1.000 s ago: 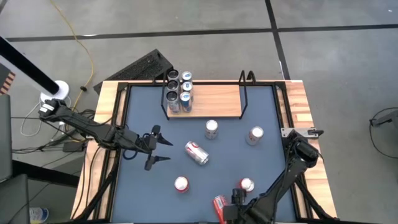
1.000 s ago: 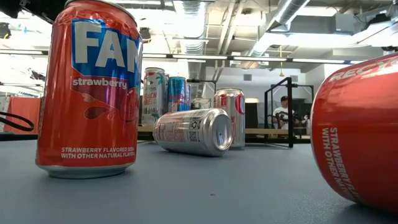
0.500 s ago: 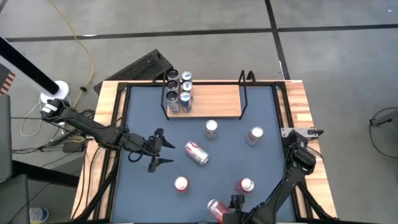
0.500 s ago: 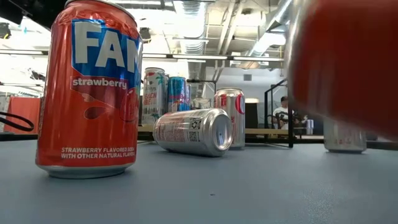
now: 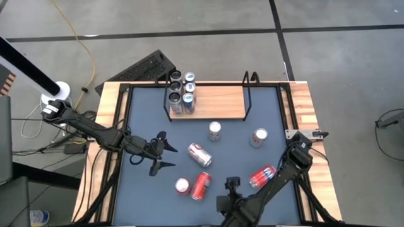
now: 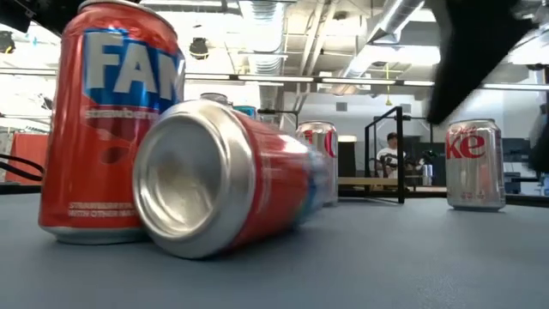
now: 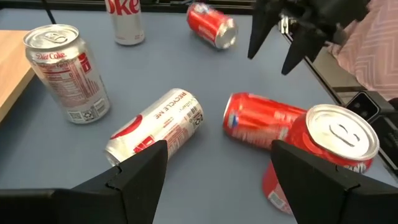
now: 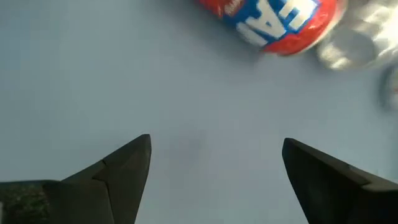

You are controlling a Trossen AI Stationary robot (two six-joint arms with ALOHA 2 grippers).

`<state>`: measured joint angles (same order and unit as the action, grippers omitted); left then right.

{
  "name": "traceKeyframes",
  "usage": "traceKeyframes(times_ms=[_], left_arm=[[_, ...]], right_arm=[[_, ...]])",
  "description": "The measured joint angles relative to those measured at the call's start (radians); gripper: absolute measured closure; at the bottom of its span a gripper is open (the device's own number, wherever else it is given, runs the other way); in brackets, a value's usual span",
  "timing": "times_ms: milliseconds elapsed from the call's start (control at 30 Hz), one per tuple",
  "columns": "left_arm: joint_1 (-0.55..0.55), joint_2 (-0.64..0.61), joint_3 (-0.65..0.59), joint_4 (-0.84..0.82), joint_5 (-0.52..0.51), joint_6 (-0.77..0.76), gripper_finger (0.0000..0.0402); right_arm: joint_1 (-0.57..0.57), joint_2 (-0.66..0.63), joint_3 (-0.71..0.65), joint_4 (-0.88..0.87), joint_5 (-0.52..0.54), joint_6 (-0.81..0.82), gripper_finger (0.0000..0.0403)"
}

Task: Place canned beverage on shelf
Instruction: Put the middle silver soda can on the shelf

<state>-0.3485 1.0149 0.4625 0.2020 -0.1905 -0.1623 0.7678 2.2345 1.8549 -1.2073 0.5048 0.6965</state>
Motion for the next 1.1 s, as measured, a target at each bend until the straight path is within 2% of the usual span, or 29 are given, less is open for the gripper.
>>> traceKeyframes(times_ms=[233,367,433,500,567,667,933,1100], left_arm=[[0.000,0.000,0.000,-0.001,0.000,0.011,0.0127],[0.000,0.000,0.000,0.008,0.000,0.011,0.0127],[0.000,-0.005,0.000,0.027,-0.002,0.011,0.0127],[0.000,-0.010,0.000,0.055,-0.002,0.011,0.0127],[0.000,-0.018,0.000,0.057,-0.002,0.010,0.0127],[0.000,-0.040,0.000,0.056,0.002,0.010,0.0127],[0.000,-0.096,0.000,0.026,0.003,-0.001,0.0127],[0.001,-0.098,0.000,0.025,0.001,0.026,0.0127]], right_arm=[[-0.001,-0.019,0.163,-0.191,0.104,-0.056,0.0059],[-0.027,-0.095,0.216,-0.287,0.215,-0.059,0.0067],[-0.064,-0.150,0.219,-0.311,0.279,0.012,0.0074],[-0.127,-0.208,0.219,-0.319,0.268,0.076,0.0079],[-0.201,-0.251,0.219,-0.330,0.207,0.065,0.0081],[-0.316,-0.296,0.219,-0.313,0.127,-0.124,0.0082],[-0.558,-0.348,0.219,-0.241,-0.033,-0.793,0.0082],[-0.678,-0.350,0.214,-0.210,-0.186,-0.982,0.0082]])
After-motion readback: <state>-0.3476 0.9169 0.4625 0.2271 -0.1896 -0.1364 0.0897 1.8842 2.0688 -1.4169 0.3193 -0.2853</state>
